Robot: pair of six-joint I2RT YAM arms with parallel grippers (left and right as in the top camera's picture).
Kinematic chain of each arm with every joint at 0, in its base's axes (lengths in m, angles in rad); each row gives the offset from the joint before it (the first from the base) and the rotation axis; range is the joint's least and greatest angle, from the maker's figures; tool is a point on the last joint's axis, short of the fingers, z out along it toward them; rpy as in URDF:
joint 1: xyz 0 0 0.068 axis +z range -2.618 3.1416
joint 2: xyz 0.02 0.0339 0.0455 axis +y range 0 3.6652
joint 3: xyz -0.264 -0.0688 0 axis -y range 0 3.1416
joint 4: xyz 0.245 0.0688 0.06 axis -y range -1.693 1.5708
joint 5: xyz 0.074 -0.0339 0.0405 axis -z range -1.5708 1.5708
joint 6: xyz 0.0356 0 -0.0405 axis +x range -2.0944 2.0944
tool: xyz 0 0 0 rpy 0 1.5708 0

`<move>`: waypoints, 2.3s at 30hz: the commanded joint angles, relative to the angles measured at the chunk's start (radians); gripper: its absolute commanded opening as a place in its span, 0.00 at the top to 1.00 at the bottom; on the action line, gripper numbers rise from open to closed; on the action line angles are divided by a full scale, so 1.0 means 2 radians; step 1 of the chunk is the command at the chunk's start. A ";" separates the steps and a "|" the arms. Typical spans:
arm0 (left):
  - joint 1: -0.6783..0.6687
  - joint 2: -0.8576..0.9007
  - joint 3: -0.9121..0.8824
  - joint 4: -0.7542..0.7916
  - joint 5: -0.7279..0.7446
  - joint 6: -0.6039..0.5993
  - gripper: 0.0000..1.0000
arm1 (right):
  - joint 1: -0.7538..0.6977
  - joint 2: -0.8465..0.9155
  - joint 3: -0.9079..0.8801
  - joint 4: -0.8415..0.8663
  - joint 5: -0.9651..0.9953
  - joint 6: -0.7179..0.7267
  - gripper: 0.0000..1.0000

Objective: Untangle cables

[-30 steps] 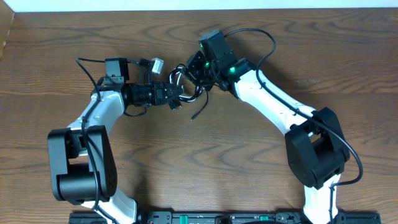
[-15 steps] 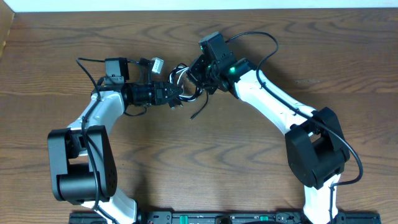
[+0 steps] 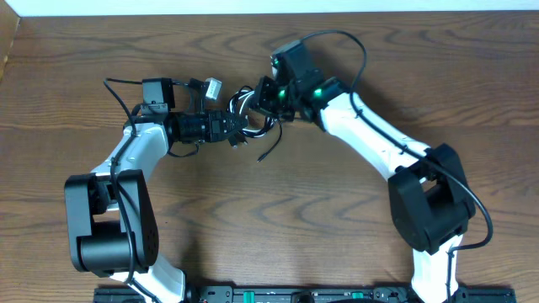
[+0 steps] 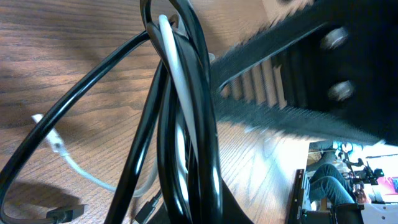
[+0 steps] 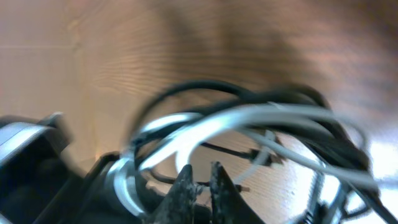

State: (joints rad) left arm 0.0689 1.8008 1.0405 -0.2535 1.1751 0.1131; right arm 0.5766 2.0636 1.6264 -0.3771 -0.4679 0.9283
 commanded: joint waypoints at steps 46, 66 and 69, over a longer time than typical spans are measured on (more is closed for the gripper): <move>-0.010 -0.006 -0.007 -0.044 0.171 0.202 0.92 | -0.159 -0.013 -0.002 -0.117 -0.243 -0.456 0.51; -0.010 -0.006 -0.007 -0.039 0.169 0.201 0.92 | -0.119 -0.012 -0.002 -0.136 -0.315 -0.439 0.53; -0.010 -0.006 -0.007 -0.039 0.169 0.201 0.92 | -0.136 -0.012 -0.002 -0.139 -0.315 -0.405 0.47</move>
State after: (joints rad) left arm 0.0544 1.8008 1.0382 -0.3336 1.4940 0.4984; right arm 0.3412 2.0632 1.6260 -0.6510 -1.0561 0.0273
